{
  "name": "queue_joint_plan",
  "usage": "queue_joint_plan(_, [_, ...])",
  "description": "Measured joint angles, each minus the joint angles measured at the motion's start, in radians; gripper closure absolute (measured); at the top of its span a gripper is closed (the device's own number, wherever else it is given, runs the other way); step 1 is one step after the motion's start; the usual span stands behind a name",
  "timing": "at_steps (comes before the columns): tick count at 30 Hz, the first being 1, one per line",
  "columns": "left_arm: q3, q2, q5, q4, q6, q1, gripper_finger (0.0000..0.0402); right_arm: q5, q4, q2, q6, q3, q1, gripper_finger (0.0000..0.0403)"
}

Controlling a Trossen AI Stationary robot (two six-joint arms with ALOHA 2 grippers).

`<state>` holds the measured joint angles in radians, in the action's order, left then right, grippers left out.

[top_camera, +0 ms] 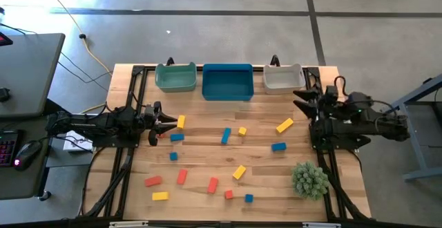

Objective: Sort & place blocks by color
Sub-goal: Put the yellow block into the white bin

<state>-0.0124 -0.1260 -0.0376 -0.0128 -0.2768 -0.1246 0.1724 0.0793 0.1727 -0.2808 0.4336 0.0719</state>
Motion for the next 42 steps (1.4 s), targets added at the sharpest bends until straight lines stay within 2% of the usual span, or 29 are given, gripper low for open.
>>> queue_joint_plan(5, [0.0, 0.0, 0.0, 0.0, 0.0, 0.0, 0.0284, 0.039, 0.148, 0.183, 0.019, 0.134, 0.0, 0.0179])
queue_joint_plan(9, [0.0, 0.0, 0.0, 0.0, 0.0, 0.0, 0.0284, 0.034, 0.265, 0.334, -0.05, 0.202, 0.0, 0.0179])
queue_joint_plan(18, [0.0, 0.0, -0.004, 0.0, 0.109, 0.0, 0.0284, -0.117, 0.265, 0.629, -0.152, 0.225, 0.0, 0.0179])
queue_joint_plan(25, [0.0, 0.0, -0.004, 0.0, 0.113, 0.0, 0.0284, -0.208, 0.159, 0.822, -0.19, 0.225, 0.0, 0.0179])
queue_joint_plan(35, [0.0, 0.0, -0.004, -0.002, 0.112, 0.0, 0.0284, -0.2, -0.084, 0.987, -0.183, 0.226, -0.001, 0.0179])
queue_joint_plan(38, [0.0, 0.0, -0.004, -0.005, 0.068, 0.0, 0.0284, -0.2, -0.138, 1.016, -0.176, 0.234, -0.001, 0.0179])
queue_joint_plan(42, [0.0, 0.0, -0.004, -0.016, -0.044, 0.0, 0.0284, -0.182, -0.123, 1.062, -0.093, 0.315, -0.01, 0.0179])
